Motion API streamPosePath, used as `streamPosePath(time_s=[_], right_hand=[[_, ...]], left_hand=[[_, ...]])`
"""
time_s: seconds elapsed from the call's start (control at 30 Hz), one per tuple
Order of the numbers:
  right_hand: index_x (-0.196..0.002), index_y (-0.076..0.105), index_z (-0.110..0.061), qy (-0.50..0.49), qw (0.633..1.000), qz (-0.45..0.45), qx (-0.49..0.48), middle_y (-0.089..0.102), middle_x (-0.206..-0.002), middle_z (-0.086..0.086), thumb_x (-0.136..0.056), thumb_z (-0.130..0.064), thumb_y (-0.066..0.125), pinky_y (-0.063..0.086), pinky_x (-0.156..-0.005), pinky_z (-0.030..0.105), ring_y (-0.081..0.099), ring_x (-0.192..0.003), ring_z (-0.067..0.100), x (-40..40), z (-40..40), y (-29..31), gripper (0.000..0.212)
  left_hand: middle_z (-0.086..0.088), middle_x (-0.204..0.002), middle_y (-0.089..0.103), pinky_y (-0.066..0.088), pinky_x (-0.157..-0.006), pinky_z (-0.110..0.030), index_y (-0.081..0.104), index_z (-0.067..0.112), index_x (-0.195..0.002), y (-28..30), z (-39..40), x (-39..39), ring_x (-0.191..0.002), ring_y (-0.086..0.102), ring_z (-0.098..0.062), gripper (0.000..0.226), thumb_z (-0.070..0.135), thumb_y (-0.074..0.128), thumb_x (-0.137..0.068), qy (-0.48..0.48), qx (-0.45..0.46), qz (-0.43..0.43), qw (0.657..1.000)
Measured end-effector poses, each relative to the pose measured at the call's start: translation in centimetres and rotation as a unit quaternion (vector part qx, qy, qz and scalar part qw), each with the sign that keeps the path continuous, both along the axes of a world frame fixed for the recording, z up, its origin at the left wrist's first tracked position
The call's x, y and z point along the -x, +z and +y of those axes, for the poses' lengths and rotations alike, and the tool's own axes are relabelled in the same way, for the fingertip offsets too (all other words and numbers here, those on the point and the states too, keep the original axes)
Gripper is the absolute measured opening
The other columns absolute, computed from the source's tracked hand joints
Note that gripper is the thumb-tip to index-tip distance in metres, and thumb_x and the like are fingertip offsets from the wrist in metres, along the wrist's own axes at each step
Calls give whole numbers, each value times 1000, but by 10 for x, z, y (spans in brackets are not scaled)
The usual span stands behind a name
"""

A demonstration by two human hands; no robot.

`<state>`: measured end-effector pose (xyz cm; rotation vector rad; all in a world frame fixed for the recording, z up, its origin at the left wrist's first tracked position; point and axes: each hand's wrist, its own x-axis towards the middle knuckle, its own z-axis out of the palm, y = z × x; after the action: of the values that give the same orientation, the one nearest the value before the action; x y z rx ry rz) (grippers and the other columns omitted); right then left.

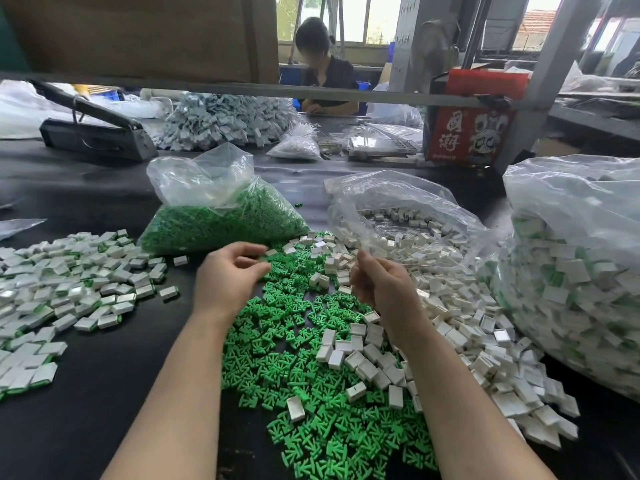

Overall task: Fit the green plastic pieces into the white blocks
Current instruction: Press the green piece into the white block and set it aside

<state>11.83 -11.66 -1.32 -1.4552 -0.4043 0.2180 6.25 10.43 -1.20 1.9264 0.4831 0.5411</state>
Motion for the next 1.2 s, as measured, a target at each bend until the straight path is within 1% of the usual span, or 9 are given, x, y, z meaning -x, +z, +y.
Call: streamPosePath(time_s=[0.1,0.3,0.43,0.53,0.6,0.7,0.93,1.1,1.2], right_hand=[[-65,58,-10,-24,999,-17,35,51,-55,1,-102,-19,47,35,-52,26,41,-50,14,0,-1,2,39],[-77,62,1,-86,989,-68,99,50,-55,3,-101,-18,48,30,-41,17,38,-40,5,-4,-2,0,34],[-87,63,-11,-81,933,-162,312,58,-66,-2,-97,-23,57,39,-47,21,45,-49,7,-9,-3,-6,17],[-100,66,-24,-104,862,-213,449,67,-88,-6,-94,-29,60,52,-71,26,59,-73,8,-8,2,-10,10],[-110,66,-31,-123,816,-253,504,67,-102,-9,-95,-36,57,45,-89,28,57,-95,12,-6,5,-11,18],[-122,62,-36,-119,772,-281,557,61,-119,-8,-95,-45,54,40,-96,33,52,-110,16,-4,8,-14,30],[-112,63,-30,-121,778,-283,548,62,-111,-8,-93,-40,59,38,-94,31,48,-104,15,-4,7,-13,23],[-102,62,-30,-109,778,-314,532,65,-107,-10,-90,-34,63,43,-88,29,51,-96,12,-2,10,-10,13],[-101,57,-28,-114,810,-292,496,64,-99,-9,-90,-28,65,39,-80,25,52,-90,11,-3,9,-12,14]], left_hand=[[3,-87,73,50,-66,-30,74,29,-93,-9,31,14,-79,65,-19,14,22,77,-82,112,-163,89,976],[-11,-108,68,43,-78,-39,70,28,-107,-15,60,28,-103,59,-38,25,16,63,-87,272,-220,255,902],[-13,-126,60,38,-92,-43,65,27,-123,-13,57,28,-117,50,-38,38,17,58,-88,291,-246,298,875],[-15,-127,59,39,-92,-44,62,25,-126,-9,50,23,-117,48,-39,38,21,60,-89,269,-273,257,887],[-15,-114,66,44,-83,-41,68,21,-117,-4,42,17,-107,56,-39,29,23,64,-88,228,-262,165,923],[1,-86,69,42,-62,-29,73,21,-99,5,16,7,-80,62,-23,13,20,66,-87,133,-215,63,965],[13,-79,66,44,-57,-20,71,26,-93,2,-42,-10,-72,60,-1,10,21,63,-91,-39,-227,63,971],[16,-74,65,44,-59,-21,70,28,-86,-5,-63,-16,-70,61,-3,8,22,65,-88,-103,-200,75,971],[15,-76,66,46,-61,-19,72,27,-89,-9,-67,-17,-73,62,0,8,21,66,-89,-134,-157,87,975]])
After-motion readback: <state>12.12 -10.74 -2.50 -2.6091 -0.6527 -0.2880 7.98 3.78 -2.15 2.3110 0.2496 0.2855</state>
